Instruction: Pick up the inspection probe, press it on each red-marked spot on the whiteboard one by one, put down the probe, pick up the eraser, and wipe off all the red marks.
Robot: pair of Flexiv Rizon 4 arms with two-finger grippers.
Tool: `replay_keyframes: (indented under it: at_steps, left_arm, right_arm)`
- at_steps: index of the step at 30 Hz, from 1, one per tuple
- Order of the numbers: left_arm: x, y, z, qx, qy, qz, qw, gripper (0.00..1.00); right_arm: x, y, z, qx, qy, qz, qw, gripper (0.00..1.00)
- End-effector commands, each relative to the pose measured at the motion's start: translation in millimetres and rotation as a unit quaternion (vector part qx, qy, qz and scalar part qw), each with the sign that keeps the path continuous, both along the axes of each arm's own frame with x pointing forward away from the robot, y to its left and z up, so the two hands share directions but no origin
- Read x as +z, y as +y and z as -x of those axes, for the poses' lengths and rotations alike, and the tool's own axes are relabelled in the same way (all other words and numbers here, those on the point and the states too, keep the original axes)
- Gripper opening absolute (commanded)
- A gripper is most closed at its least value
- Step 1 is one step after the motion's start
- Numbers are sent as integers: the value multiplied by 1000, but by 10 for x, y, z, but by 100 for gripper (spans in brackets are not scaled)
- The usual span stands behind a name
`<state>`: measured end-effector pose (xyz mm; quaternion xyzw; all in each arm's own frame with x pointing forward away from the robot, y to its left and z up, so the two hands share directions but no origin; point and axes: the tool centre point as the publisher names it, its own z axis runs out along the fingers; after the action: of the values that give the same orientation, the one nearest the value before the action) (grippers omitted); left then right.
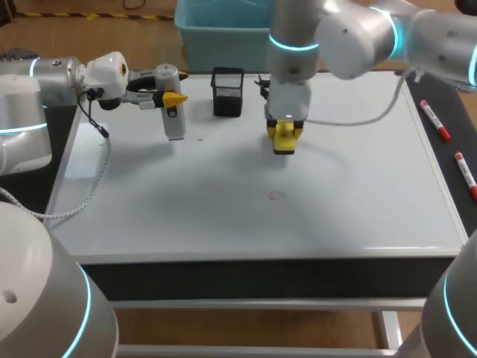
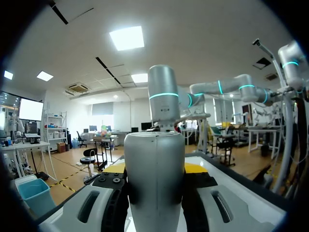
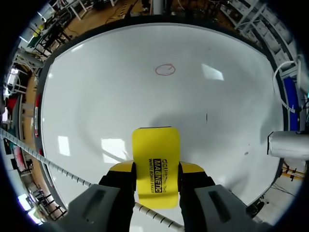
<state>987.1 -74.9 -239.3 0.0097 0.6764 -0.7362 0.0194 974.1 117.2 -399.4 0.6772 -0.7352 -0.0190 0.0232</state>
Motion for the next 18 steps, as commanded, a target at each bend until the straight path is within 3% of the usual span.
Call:
replay_keyframes:
  at_steps: [1,18]
  left_arm:
    - [10,-3,1,0,-1,0,1000,0]
    - [10,-3,1,0,-1,0,1000,0]
  right_arm:
    - [-63,115,-144,5,15,26,1000,0]
    - [-207,69,-157,6,-5,13,1000,0]
